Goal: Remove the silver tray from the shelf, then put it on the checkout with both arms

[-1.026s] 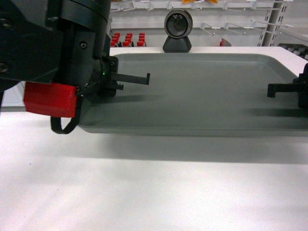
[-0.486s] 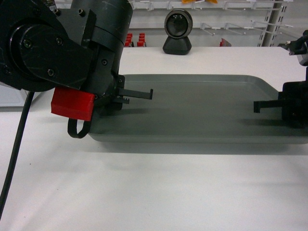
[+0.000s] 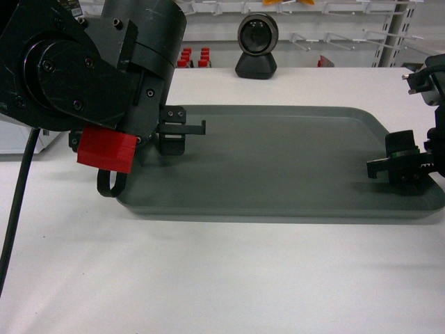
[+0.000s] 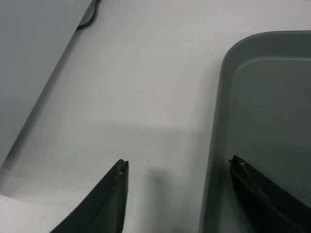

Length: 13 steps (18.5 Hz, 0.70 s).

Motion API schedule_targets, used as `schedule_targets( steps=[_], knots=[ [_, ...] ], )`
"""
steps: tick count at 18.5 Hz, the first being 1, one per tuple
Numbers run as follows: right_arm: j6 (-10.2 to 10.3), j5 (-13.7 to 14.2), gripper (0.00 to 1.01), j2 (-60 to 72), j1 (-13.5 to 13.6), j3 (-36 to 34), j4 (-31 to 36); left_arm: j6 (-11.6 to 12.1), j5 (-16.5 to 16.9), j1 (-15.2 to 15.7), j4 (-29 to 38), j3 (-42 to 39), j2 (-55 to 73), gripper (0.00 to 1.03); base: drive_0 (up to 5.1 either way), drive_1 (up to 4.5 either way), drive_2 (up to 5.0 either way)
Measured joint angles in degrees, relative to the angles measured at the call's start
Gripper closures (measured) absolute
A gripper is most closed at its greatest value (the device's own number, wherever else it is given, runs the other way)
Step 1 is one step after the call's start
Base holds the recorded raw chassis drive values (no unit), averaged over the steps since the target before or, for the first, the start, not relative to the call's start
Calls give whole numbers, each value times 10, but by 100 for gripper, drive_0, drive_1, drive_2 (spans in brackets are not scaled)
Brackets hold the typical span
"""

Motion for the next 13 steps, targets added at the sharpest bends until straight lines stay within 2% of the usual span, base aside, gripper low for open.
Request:
schedule_targets(
  steps=[2, 4, 5, 6, 7, 10, 11, 13],
  knots=[
    [0, 0, 30, -6, 0, -3, -1, -5, 7, -4, 14, -8, -9, 24, 0, 0, 0],
    [5, -12, 13, -17, 1, -9, -8, -10, 14, -9, 50, -21, -30, 6, 0, 0, 0],
    [10, -21, 4, -26, 1, -13, -15, -10, 18, -10, 62, -25, -41, 3, 0, 0, 0],
    [22, -31, 1, -39, 1, -18, -19, -10, 19, -12, 79, -32, -56, 6, 0, 0, 0],
    [29, -38, 4, -52, 2, -21, -20, -13, 23, -13, 91, -38, -70, 5, 0, 0, 0],
    [77, -67, 3, -117, 4, -35, -17, -13, 24, -19, 155, -73, -125, 5, 0, 0, 0],
    [99, -75, 3, -148, 5, -45, -16, -6, 21, -21, 176, -86, -143, 5, 0, 0, 0],
    [127, -77, 3, -203, 13, -68, -13, 16, 2, -26, 195, -116, -183, 5, 0, 0, 0]
  ],
)
